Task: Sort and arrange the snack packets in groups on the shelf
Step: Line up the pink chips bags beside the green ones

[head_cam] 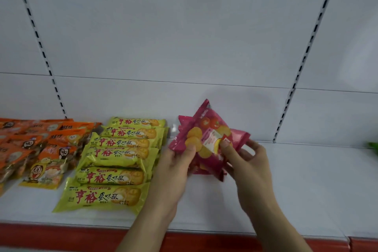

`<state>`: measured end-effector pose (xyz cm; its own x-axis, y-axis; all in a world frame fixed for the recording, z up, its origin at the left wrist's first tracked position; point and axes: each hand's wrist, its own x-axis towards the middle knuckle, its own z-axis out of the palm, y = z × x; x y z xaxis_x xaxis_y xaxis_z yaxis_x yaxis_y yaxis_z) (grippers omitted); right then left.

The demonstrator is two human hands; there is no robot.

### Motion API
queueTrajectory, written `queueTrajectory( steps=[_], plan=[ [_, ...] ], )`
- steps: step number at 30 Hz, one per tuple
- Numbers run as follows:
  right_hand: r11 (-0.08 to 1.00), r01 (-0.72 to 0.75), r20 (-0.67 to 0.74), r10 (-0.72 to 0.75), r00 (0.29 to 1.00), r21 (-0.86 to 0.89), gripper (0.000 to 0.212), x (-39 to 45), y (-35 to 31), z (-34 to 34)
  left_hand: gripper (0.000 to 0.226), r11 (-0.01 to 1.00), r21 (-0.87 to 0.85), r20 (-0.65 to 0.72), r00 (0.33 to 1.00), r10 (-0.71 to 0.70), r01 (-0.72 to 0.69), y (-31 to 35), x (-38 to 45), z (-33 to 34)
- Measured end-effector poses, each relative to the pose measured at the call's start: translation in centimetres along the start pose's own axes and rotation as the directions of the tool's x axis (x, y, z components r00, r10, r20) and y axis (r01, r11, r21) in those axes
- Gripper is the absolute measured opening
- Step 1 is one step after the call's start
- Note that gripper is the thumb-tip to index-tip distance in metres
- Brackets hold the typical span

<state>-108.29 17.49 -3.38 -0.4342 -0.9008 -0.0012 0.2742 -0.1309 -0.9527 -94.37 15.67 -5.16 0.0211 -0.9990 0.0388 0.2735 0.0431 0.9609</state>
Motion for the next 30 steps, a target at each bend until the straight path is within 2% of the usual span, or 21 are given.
queueTrajectory(
  steps=[1, 3, 5, 7, 9, 11, 13, 15, 17, 18, 19, 20, 21, 22, 23, 25, 27, 30],
  plan=[
    [0.999, 0.031, 0.002, -0.031, 1.000, -0.029, 0.050, 0.5, -0.5, -0.4, 0.029, 1.000, -0.003, -0.003, 1.000, -0.015, 0.015, 0.2, 0.1, -0.2],
    [0.969, 0.130, 0.072, -0.117, 0.990, -0.210, 0.037, 1.2, -1.6, -1.2, 0.051, 0.996, 0.075, -0.047, 0.998, 0.050, -0.046, 0.8, 0.3, -0.8],
    [0.875, 0.276, 0.254, -0.184, 0.949, -0.399, 0.026, 1.9, -2.5, -2.0, 0.063, 0.952, 0.265, -0.014, 0.986, 0.166, -0.156, 1.8, 0.1, -1.4],
    [0.799, 0.385, 0.477, -0.142, 0.867, -0.462, 0.025, 2.0, -3.5, -2.2, 0.054, 0.865, 0.458, 0.138, 0.978, 0.159, -0.205, 2.7, -0.2, -1.5],
    [0.756, 0.435, 0.569, -0.103, 0.816, -0.489, 0.027, 1.8, -4.0, -2.0, 0.044, 0.796, 0.557, 0.237, 0.964, 0.121, -0.237, 2.8, -0.3, -1.7],
    [0.728, 0.453, 0.496, -0.178, 0.850, -0.515, 0.030, 1.8, -4.0, -1.9, 0.039, 0.864, 0.472, 0.185, 0.978, 0.096, -0.174, 2.3, -0.5, -1.9],
    [0.718, 0.404, 0.372, -0.214, 0.903, -0.567, 0.041, 1.6, -3.3, -2.1, 0.040, 0.957, 0.285, 0.046, 0.998, 0.052, -0.063, 1.5, -0.9, -1.8],
    [0.807, 0.222, 0.304, -0.056, 0.951, -0.547, 0.063, 1.1, -2.0, -2.2, 0.039, 0.992, 0.117, -0.051, 0.998, -0.035, 0.041, 0.8, -1.2, -1.4],
    [0.867, 0.051, 0.278, 0.103, 0.955, -0.495, 0.055, 0.4, -0.4, -2.0, 0.041, 0.991, 0.108, -0.109, 0.992, -0.064, 0.076, -0.1, -1.5, -1.0],
    [0.863, 0.049, 0.256, 0.095, 0.962, -0.503, 0.042, 0.2, 0.3, -1.9, 0.040, 0.973, 0.226, -0.130, 0.991, -0.026, 0.056, -0.3, -1.7, -0.8],
    [0.844, 0.085, 0.225, 0.043, 0.973, -0.530, 0.029, 0.2, 0.9, -1.9, 0.042, 0.910, 0.414, -0.127, 0.991, 0.045, 0.011, -0.6, -1.8, -0.8],
    [0.825, 0.120, 0.197, -0.010, 0.980, -0.552, 0.020, 0.4, 1.2, -1.9, 0.046, 0.786, 0.617, -0.092, 0.988, 0.122, -0.040, -0.7, -1.9, -0.9],
    [0.811, 0.144, 0.190, -0.041, 0.981, -0.567, 0.016, 0.7, 1.5, -2.1, 0.050, 0.614, 0.785, -0.038, 0.984, 0.173, -0.078, -0.6, -2.0, -0.9],
    [0.806, 0.156, 0.199, -0.049, 0.979, -0.571, 0.015, 0.9, 1.5, -2.1, 0.051, 0.452, 0.886, 0.004, 0.979, 0.205, -0.099, -0.5, -2.1, -0.9],
    [0.785, 0.171, 0.210, -0.053, 0.976, -0.595, 0.016, 1.0, 1.6, -2.0, 0.049, 0.351, 0.930, 0.021, 0.972, 0.233, -0.105, -0.5, -2.1, -1.0],
    [0.697, 0.228, 0.229, -0.093, 0.969, -0.680, 0.018, 1.1, 2.2, -1.8, 0.046, 0.281, 0.955, 0.025, 0.965, 0.262, -0.101, -0.7, -2.0, -1.1],
    [0.611, 0.276, 0.229, -0.156, 0.961, -0.742, 0.019, 0.9, 2.7, -1.5, 0.056, 0.234, 0.966, 0.043, 0.962, 0.270, -0.108, -1.1, -1.7, -1.0],
    [0.544, 0.279, 0.212, -0.183, 0.960, -0.792, 0.020, 0.4, 3.4, -1.6, 0.052, 0.122, 0.985, 0.097, 0.973, 0.210, -0.125, -1.2, -1.7, -0.9]
  ],
)
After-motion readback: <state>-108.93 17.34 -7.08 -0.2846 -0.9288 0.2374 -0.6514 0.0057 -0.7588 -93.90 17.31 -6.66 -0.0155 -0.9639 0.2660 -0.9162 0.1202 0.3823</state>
